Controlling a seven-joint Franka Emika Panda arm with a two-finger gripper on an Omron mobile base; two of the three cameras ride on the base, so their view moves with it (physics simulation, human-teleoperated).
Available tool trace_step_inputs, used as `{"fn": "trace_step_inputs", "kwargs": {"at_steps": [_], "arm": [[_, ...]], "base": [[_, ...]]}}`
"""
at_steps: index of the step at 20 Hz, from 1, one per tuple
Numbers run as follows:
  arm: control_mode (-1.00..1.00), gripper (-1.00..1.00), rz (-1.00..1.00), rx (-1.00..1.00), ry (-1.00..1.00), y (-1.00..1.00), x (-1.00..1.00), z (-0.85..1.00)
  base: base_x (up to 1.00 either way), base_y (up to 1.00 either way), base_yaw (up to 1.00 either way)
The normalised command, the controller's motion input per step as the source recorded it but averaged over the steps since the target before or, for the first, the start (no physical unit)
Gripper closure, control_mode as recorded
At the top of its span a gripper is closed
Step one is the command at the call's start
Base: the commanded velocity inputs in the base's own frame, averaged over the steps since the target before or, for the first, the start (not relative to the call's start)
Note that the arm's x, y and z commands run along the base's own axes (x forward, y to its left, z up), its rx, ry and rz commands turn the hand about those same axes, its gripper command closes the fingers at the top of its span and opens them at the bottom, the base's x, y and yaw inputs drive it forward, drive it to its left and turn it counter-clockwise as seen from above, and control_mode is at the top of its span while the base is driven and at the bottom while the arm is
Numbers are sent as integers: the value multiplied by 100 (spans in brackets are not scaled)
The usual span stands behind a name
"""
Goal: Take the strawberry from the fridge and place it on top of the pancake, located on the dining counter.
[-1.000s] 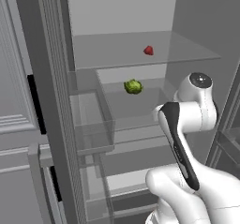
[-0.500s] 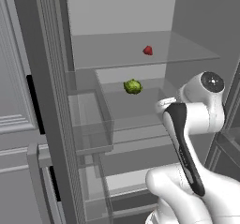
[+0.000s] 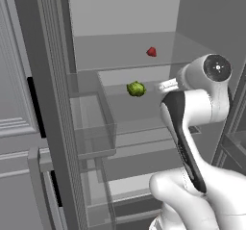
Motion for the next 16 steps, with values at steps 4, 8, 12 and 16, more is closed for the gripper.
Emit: {"fn": "trace_step_inputs", "kwargs": {"at_steps": [4, 8, 12, 16], "arm": [[-100, -100, 5, 14, -7, -3, 2, 67], [-100, -100, 0, 8, 2, -1, 33, 27], [-100, -100, 0, 0, 10, 0, 60, 1], [-100, -100, -3, 0, 9, -1, 61, 0]], "base": [[0, 0, 0], [0, 0, 0], [0, 0, 0], [0, 0, 0]]}}
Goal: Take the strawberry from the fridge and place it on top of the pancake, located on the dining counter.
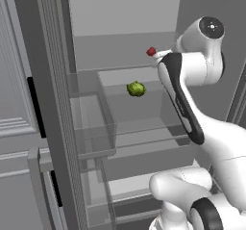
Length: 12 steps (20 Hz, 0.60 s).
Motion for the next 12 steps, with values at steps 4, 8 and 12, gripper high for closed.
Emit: {"fn": "trace_step_inputs", "kwargs": {"at_steps": [4, 8, 12], "arm": [[-100, -100, 0, 0, 8, -3, 59, 0], [-100, -100, -3, 0, 0, 0, 66, 0], [-100, -100, -3, 0, 0, 0, 73, 0]], "base": [[0, 0, 0], [0, 0, 0], [0, 0, 0]]}}
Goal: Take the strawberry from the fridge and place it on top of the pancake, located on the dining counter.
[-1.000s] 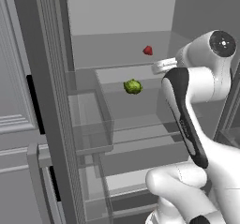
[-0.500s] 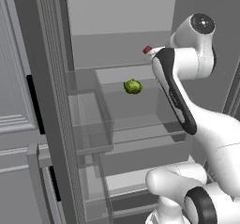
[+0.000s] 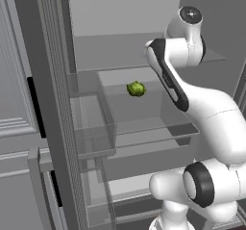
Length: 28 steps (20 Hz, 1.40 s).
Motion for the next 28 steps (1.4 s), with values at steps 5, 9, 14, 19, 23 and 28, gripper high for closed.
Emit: {"fn": "trace_step_inputs", "kwargs": {"at_steps": [5, 9, 14, 19, 23, 28], "arm": [[-100, -100, -2, 0, 0, 0, 60, 0], [-100, -100, 0, 0, 0, 1, 46, -6], [-100, -100, 0, 0, 0, 12, 33, -15], [-100, -100, 0, 0, 0, 11, 35, -19], [-100, -100, 0, 0, 0, 0, 28, -11], [-100, -100, 0, 0, 1, -20, 3, -14]], "base": [[0, 0, 0], [0, 0, 0], [0, 0, 0], [0, 0, 0], [0, 0, 0], [0, 0, 0]]}}
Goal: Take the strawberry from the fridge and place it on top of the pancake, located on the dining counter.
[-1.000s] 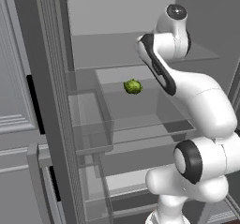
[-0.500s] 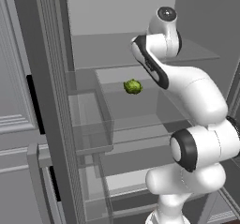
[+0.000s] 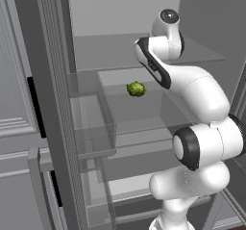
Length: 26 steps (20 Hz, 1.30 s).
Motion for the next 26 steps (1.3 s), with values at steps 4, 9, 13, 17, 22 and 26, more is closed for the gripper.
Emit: {"fn": "trace_step_inputs", "kwargs": {"at_steps": [4, 9, 13, 17, 22, 26], "arm": [[-100, -100, 0, 0, 1, -8, 0, -26], [-100, -100, 0, 0, -3, -4, 0, -20], [-100, 100, 0, 0, 0, -6, 0, -12], [-100, 100, 0, 0, 0, -24, -6, -15], [-100, 100, -1, 2, -11, -13, -48, -11], [-100, 100, -8, 8, -32, 0, -95, -4]], "base": [[0, 0, 0], [0, 0, 0], [0, 0, 0], [0, 0, 0], [0, 0, 0], [0, 0, 0]]}}
